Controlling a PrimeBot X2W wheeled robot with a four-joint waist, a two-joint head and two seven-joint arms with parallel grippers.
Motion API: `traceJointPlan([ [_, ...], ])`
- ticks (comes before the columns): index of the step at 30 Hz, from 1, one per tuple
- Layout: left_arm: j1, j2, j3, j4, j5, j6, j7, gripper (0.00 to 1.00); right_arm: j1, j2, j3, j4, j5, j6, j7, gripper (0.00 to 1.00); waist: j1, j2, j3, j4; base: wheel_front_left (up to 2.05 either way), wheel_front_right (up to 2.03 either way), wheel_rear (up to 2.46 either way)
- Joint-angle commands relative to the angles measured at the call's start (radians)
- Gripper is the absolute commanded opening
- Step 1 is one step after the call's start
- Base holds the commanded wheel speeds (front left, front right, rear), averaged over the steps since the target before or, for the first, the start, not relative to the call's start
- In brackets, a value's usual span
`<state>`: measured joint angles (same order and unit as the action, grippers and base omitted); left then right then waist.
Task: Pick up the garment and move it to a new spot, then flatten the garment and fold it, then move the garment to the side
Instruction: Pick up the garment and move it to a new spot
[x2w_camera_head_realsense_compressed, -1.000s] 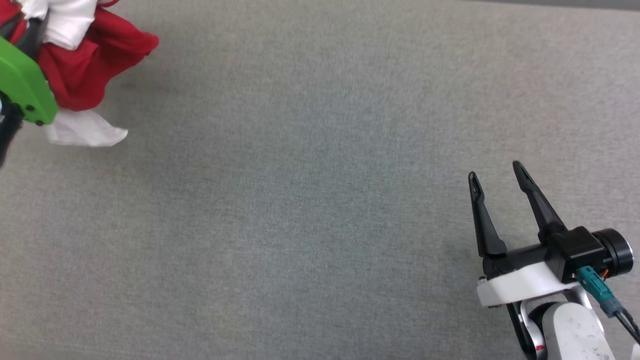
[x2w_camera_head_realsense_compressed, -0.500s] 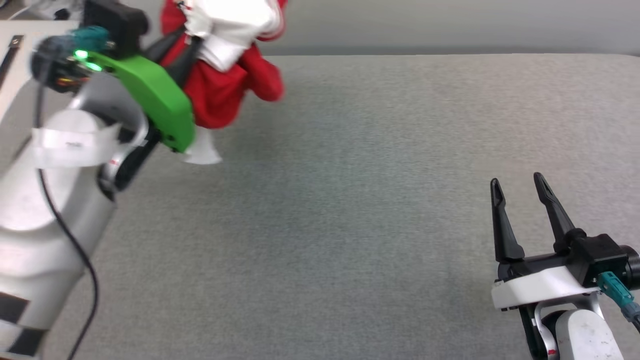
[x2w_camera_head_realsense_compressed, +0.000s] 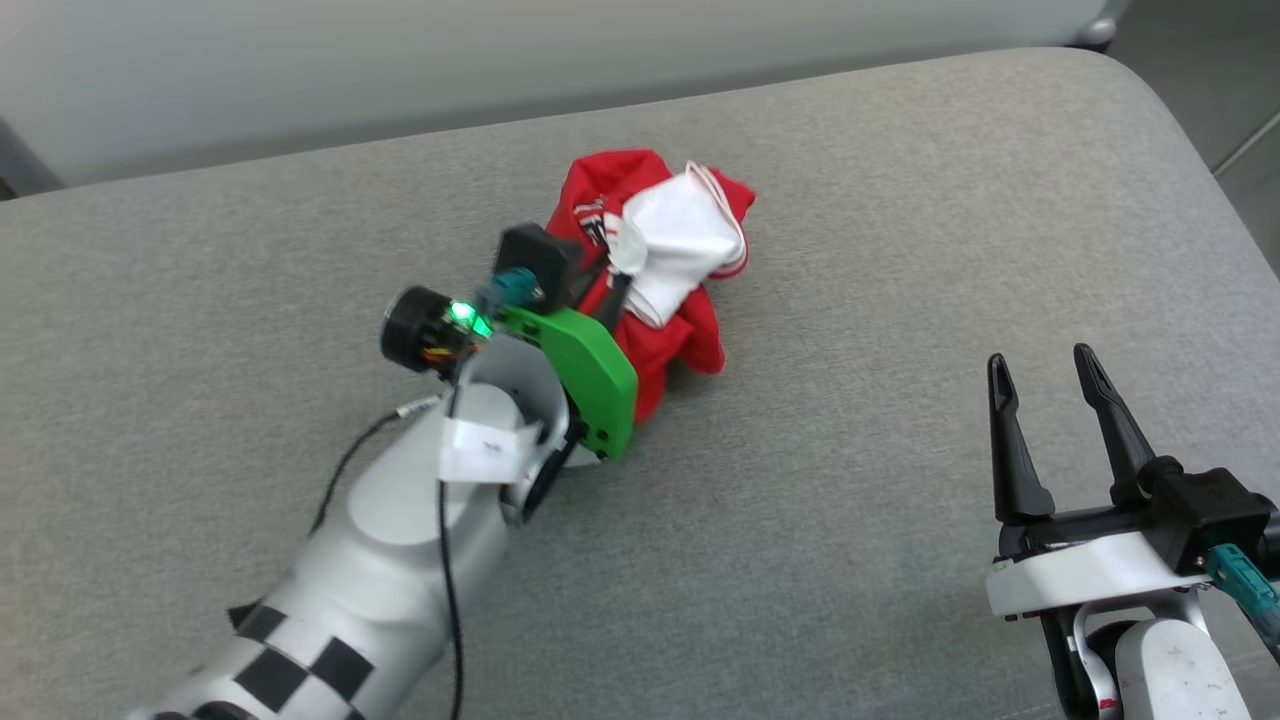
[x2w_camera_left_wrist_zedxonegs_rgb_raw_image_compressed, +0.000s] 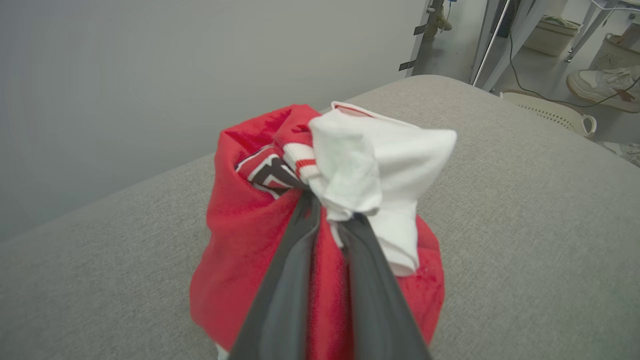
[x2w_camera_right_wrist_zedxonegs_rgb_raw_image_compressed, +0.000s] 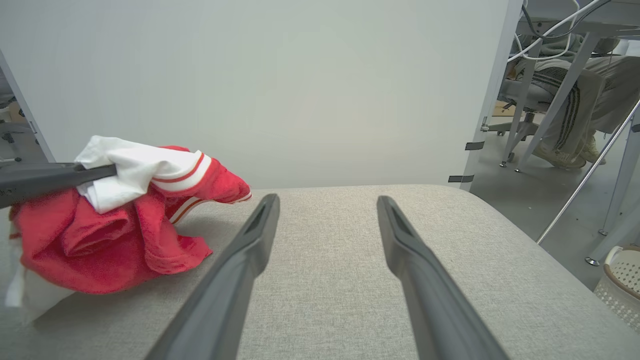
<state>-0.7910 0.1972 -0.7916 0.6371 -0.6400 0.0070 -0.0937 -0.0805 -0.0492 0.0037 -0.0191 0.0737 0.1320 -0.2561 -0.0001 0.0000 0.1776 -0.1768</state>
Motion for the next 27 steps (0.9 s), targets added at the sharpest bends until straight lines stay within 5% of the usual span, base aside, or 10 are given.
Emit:
traceJointPlan([
  [1, 0.018, -0.028, -0.012, 0.036, 0.016, 0.01, -0.021, 0.0, 0.007, -0.001, 0.002, -0.006, 0.006, -0.001, -0.006, 1.0, 0.0001, 0.0, 0.014, -0.032, 0.0, 0.0, 0.0],
  [2, 0.025, -0.054, -0.02, 0.068, 0.016, 0.011, -0.03, 0.03, 0.007, -0.001, 0.003, -0.006, 0.006, -0.001, -0.006, 1.0, 0.0001, 0.0, 0.016, -0.035, 0.0, 0.0, 0.0],
  [3, 0.03, -0.072, -0.029, 0.091, 0.015, 0.007, -0.037, 0.45, 0.007, -0.001, 0.003, -0.007, 0.006, -0.001, -0.006, 1.0, 0.0001, 0.0, 0.018, -0.036, 0.0, 0.0, 0.0],
  [4, 0.035, -0.091, -0.043, 0.117, 0.015, -0.004, -0.04, 1.0, 0.008, -0.001, 0.003, -0.007, 0.006, -0.001, -0.006, 1.0, 0.0001, 0.0, 0.019, -0.037, 0.0, 0.0, 0.0],
  [15, 0.049, -0.145, -0.134, 0.213, -0.007, -0.072, -0.094, 1.0, 0.018, -0.001, 0.007, 0.013, -0.004, -0.001, -0.006, 1.0, 0.0001, 0.0, -0.025, 0.034, 0.0, 0.0, 0.0],
  [22, 0.037, -0.143, -0.092, 0.149, -0.036, -0.053, -0.156, 1.0, 0.046, -0.001, -0.008, 0.026, -0.018, -0.001, -0.006, 1.0, 0.0001, 0.0, -0.093, 0.13, 0.0, 0.0, 0.0],
  [27, 0.065, -0.067, -0.017, 0.064, -0.016, -0.011, -0.167, 1.0, 0.065, -0.001, -0.016, 0.032, -0.026, -0.001, -0.006, 1.0, 0.0001, 0.0, -0.126, 0.186, 0.0, 0.0, 0.0],
])
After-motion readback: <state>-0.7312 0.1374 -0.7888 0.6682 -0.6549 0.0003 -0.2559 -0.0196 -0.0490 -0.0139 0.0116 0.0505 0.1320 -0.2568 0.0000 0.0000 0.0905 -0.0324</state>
